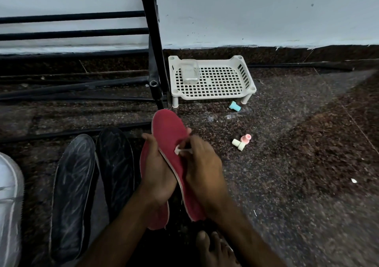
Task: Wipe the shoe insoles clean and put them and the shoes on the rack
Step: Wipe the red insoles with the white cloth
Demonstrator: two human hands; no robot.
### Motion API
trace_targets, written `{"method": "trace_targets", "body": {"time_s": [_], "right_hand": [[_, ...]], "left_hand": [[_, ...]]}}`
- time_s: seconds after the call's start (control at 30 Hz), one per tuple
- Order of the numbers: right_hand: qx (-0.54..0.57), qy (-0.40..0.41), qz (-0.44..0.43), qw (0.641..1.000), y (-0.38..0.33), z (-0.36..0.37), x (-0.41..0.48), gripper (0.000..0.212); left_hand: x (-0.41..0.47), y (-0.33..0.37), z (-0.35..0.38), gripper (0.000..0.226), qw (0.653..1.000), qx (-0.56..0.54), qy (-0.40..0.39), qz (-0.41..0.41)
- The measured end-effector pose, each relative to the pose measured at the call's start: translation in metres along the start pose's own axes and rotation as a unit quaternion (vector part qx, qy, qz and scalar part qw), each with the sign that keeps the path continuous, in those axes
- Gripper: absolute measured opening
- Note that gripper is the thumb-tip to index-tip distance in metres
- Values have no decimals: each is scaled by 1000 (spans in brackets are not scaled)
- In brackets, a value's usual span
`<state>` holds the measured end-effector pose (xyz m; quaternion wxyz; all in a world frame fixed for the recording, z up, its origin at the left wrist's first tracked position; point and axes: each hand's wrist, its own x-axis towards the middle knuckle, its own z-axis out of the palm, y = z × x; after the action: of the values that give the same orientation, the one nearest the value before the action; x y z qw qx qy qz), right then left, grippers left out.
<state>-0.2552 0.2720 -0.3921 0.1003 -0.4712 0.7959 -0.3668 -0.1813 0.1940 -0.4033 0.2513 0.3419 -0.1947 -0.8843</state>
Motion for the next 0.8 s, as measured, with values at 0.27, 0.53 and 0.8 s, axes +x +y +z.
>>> {"method": "trace_targets", "body": {"time_s": [0.27, 0.53, 0.8], "right_hand": [[27, -27, -30, 999, -18, -1, 3, 16], [37, -23, -1, 999, -15, 1, -24, 15], [70, 11, -9, 997, -17, -1, 4, 14]], "left_hand": [[-9, -15, -2, 82, 999, -31, 8, -20], [-2, 5, -7, 93, 997, -71, 15, -9], [-13, -11, 6, 85, 999, 21, -22, 14]]}}
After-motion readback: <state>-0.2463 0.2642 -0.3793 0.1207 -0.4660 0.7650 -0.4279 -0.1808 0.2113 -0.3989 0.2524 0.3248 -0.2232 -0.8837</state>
